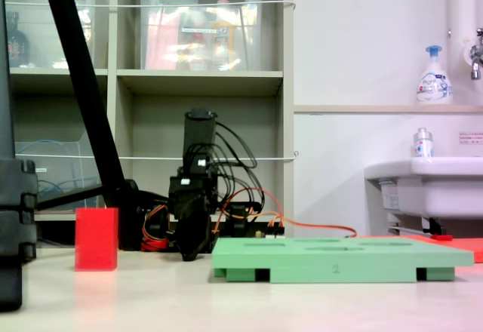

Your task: Put the square block into the corresponding hole

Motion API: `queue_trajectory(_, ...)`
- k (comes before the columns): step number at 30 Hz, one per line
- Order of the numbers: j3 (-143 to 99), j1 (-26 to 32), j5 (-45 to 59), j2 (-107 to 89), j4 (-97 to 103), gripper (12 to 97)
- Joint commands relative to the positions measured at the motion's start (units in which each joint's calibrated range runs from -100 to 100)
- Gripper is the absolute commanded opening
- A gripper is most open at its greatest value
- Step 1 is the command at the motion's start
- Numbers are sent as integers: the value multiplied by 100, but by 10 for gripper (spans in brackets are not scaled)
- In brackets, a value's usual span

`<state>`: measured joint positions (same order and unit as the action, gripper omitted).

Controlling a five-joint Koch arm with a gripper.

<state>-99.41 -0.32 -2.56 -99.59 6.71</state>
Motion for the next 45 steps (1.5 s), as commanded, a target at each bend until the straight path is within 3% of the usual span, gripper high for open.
queue_trajectory(1,-59,39,10,-41,-473,493)
queue_trajectory(38,-59,-73,-15,-41,-444,489)
queue_trajectory(40,-59,-107,-337,-41,-444,486)
queue_trajectory(45,-59,-142,-2271,-41,8,489)
